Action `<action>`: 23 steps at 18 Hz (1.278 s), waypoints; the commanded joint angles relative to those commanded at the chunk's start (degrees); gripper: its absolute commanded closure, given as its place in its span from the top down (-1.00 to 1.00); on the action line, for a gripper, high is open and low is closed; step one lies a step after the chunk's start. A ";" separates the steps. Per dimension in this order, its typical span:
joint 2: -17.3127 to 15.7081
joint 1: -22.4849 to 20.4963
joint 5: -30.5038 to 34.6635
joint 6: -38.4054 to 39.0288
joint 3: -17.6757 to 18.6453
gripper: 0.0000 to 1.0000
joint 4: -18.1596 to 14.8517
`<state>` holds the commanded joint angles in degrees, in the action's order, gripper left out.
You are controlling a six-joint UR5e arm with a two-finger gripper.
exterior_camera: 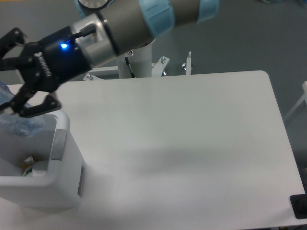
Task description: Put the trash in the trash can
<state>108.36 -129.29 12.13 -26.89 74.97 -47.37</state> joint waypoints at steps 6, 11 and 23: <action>1.15 0.27 0.53 -1.23 0.87 1.00 0.09; 1.06 -0.26 0.79 -1.23 2.72 1.00 0.09; 0.80 -18.79 2.02 -10.70 10.53 1.00 0.26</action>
<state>109.16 -148.08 14.15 -37.59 85.51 -47.11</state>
